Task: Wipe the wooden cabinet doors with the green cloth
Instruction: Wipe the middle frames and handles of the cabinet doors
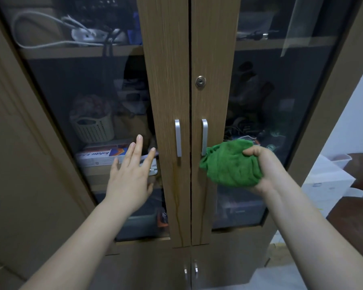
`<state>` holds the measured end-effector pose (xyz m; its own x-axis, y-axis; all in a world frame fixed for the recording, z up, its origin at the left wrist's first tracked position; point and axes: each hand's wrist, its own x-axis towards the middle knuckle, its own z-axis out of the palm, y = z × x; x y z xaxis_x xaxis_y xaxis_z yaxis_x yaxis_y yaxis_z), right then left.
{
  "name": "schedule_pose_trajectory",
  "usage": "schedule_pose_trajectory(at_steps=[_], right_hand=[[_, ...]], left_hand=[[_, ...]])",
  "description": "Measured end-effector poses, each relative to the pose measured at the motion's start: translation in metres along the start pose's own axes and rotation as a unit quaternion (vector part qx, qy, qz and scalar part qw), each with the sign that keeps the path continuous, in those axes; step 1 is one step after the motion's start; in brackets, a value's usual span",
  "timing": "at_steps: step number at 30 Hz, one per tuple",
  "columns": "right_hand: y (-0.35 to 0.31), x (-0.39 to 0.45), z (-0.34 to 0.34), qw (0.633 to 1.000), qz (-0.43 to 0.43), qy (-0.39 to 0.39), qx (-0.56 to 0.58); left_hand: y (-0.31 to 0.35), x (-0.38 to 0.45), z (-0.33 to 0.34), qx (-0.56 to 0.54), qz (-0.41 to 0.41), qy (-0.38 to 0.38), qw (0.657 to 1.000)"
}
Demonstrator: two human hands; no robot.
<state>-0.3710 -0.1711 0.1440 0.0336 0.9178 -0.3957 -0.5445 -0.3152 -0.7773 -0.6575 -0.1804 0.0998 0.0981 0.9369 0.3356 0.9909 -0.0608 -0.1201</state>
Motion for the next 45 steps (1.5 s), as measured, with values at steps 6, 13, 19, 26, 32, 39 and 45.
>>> schedule_pose_trajectory(at_steps=[6, 13, 19, 26, 32, 39, 45], right_hand=[[-0.016, 0.001, 0.007, 0.982, -0.110, -0.114, 0.103], [0.010, 0.043, 0.039, 0.650, -0.658, -0.110, -0.364], [0.049, 0.104, 0.020, 0.351, -0.761, 0.024, -0.544], [0.108, 0.133, 0.009, 0.360, -0.758, 0.103, -0.533], [0.142, 0.155, -0.007, 0.343, -0.751, 0.147, -0.544], [0.136, 0.158, 0.018, 0.380, -0.781, 0.177, -0.464], [0.142, 0.177, 0.023, 0.362, -0.770, 0.226, -0.475]], left_hand=[[0.019, -0.004, 0.005, -0.014, -0.060, 0.021, 0.998], [0.035, -0.011, 0.032, 0.003, -0.088, 0.068, 0.994], [0.022, -0.003, 0.064, -0.005, -0.029, 0.169, 0.985], [0.008, 0.000, 0.121, -0.010, 0.004, 0.227, 0.974], [-0.002, -0.004, 0.160, -0.031, 0.020, 0.240, 0.970], [0.019, 0.001, 0.171, 0.001, -0.014, 0.225, 0.974], [0.019, 0.003, 0.175, 0.000, -0.020, 0.213, 0.977]])
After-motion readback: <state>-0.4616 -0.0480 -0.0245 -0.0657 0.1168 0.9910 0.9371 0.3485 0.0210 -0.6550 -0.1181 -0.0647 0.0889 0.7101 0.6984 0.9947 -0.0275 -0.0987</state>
